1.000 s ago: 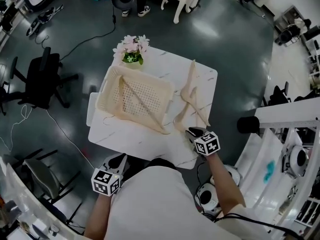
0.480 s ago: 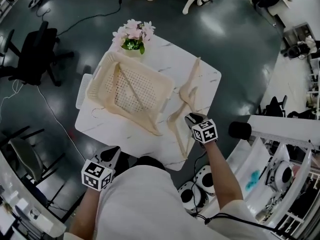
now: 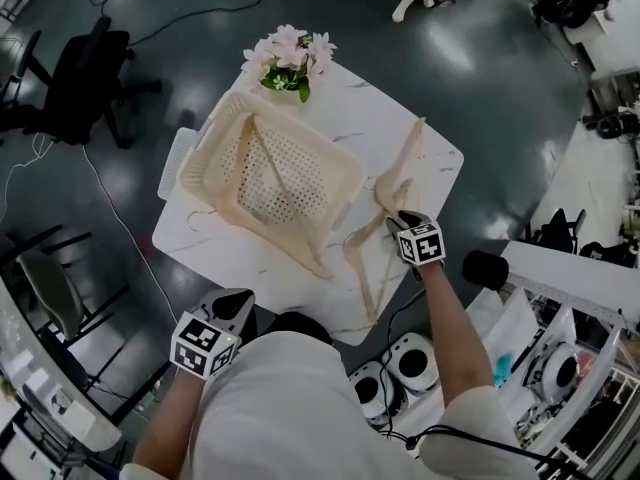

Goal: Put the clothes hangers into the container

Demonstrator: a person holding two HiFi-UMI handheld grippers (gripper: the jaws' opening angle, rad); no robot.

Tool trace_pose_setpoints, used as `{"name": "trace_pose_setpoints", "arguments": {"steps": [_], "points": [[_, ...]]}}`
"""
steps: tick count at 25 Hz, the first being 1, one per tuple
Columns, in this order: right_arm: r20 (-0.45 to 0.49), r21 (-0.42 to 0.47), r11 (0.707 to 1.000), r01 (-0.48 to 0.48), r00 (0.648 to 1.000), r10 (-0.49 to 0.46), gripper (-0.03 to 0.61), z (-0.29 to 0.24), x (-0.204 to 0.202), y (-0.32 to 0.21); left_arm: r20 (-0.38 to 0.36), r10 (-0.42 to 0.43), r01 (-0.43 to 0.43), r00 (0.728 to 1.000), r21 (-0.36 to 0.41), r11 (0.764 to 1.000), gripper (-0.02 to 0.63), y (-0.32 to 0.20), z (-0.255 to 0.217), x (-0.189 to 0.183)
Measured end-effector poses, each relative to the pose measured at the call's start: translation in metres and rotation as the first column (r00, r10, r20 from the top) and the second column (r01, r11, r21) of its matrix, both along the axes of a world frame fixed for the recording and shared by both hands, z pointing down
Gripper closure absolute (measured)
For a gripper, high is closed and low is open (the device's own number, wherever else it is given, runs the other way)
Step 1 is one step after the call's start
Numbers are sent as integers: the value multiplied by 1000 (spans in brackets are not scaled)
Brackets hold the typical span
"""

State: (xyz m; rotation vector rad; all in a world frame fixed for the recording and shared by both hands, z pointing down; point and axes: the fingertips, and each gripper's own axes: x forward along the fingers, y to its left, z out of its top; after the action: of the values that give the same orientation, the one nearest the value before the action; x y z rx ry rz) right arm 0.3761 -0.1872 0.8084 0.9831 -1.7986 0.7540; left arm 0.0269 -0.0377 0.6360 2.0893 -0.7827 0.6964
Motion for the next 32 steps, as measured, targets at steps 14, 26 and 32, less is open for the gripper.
{"name": "trace_pose_setpoints", "arguments": {"steps": [14, 26, 32], "points": [[-161, -80, 996, 32, 986, -45, 479, 29, 15, 5, 27, -54, 55, 998, -24, 998, 606, 12, 9, -22], [-122, 11, 999, 39, 992, -38, 482, -27, 3, 20, -5, -46, 47, 999, 39, 998, 606, 27, -4, -32], [-134, 72, 997, 19, 991, -9, 482, -63, 4, 32, -21, -39, 40, 999, 69, 997, 606, 39, -11, -37]]}}
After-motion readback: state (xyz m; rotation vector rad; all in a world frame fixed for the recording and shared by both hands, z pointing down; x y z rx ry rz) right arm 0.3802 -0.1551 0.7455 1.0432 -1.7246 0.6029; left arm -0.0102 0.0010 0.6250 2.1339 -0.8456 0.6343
